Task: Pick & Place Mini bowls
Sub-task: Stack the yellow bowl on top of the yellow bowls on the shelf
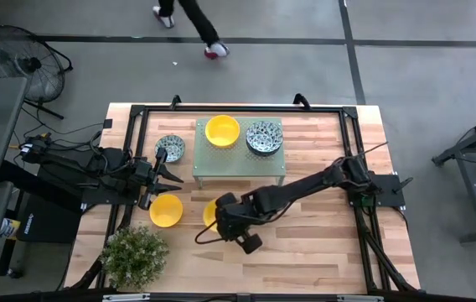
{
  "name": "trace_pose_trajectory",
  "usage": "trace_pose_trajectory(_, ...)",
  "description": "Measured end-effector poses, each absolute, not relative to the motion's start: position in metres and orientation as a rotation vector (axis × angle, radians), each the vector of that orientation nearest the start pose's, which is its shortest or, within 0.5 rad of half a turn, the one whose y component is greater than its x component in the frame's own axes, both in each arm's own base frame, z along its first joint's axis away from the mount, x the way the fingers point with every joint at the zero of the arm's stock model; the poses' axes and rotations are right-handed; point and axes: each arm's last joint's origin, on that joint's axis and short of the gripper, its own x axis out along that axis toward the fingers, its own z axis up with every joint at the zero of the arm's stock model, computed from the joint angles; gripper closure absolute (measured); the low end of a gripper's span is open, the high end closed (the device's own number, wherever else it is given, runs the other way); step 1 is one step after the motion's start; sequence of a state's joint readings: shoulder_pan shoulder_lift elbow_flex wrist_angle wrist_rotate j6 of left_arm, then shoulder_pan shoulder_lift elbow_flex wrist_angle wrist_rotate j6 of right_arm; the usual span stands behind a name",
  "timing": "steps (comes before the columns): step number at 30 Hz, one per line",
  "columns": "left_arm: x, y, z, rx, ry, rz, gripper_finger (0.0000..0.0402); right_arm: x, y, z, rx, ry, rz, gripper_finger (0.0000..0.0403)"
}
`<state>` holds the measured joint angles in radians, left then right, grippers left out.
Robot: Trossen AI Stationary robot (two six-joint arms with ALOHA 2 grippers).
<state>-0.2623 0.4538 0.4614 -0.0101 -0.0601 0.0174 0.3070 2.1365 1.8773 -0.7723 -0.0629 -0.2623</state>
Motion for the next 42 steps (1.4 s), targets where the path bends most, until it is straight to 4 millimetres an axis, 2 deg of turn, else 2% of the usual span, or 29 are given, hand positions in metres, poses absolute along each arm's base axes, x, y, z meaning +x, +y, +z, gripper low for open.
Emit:
trace_pose_trajectory(8, 0.120, -0.031, 0.281, 0.014, 0.001, -0.203, 0.0318, 0.442, 0.137, 0.312, -0.374, 0.894, 0.382, 0.0402)
trace_pose_trajectory(12, 0.120, -0.030, 0.281, 0.014, 0.001, -0.202, 0.0318, 0.440, 0.122, 0.342, -0.372, 0.860, 0.306, 0.0403)
trace_pose_trajectory(16, 0.120, -0.030, 0.281, 0.013, 0.002, -0.202, 0.0318, 0.438, 0.098, 0.363, -0.373, 0.854, 0.206, 0.0403)
trace_pose_trajectory(22, 0.120, -0.030, 0.281, 0.011, 0.001, -0.203, 0.0318, 0.440, 0.057, 0.372, -0.346, 0.850, 0.089, 0.0403)
trace_pose_trajectory(33, 0.120, -0.031, 0.281, 0.011, 0.001, -0.209, 0.0318, 0.444, -0.017, 0.373, -0.280, 0.865, -0.062, 0.0403)
trace_pose_trajectory(42, 0.120, -0.031, 0.281, 0.011, 0.001, -0.210, 0.0318, 0.440, -0.068, 0.370, -0.238, 0.875, -0.085, 0.0403)
